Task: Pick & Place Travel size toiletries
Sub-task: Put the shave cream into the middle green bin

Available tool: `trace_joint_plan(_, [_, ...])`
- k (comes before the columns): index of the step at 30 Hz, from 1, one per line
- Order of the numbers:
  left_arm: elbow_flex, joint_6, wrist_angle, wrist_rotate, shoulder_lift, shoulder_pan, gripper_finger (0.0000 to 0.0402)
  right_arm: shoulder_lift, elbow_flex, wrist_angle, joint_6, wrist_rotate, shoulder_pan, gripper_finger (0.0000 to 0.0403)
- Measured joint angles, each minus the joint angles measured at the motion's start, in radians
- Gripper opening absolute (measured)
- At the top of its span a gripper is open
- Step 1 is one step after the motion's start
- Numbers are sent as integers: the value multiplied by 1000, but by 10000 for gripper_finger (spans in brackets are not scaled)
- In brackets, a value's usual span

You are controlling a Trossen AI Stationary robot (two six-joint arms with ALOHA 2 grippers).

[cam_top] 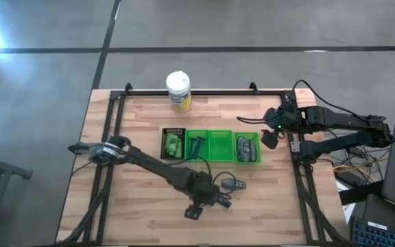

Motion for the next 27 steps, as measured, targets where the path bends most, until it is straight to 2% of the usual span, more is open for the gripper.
trace_joint_plan(7, [-74, -10, 129, -41, 1, 21, 295, 0, 0, 0, 0, 0, 0, 308])
trace_joint_plan(12, [-116, -29, 140, -39, 0, 22, 295, 0, 0, 0, 0, 1, 0, 304])
trace_joint_plan(19, [-123, -99, 117, -42, -5, 18, 295, 0, 0, -18, 2, 1, 0, 322])
trace_joint_plan(27, [-193, -95, 152, -58, -13, 13, 291, 0, 0, -18, 29, 1, 0, 341])
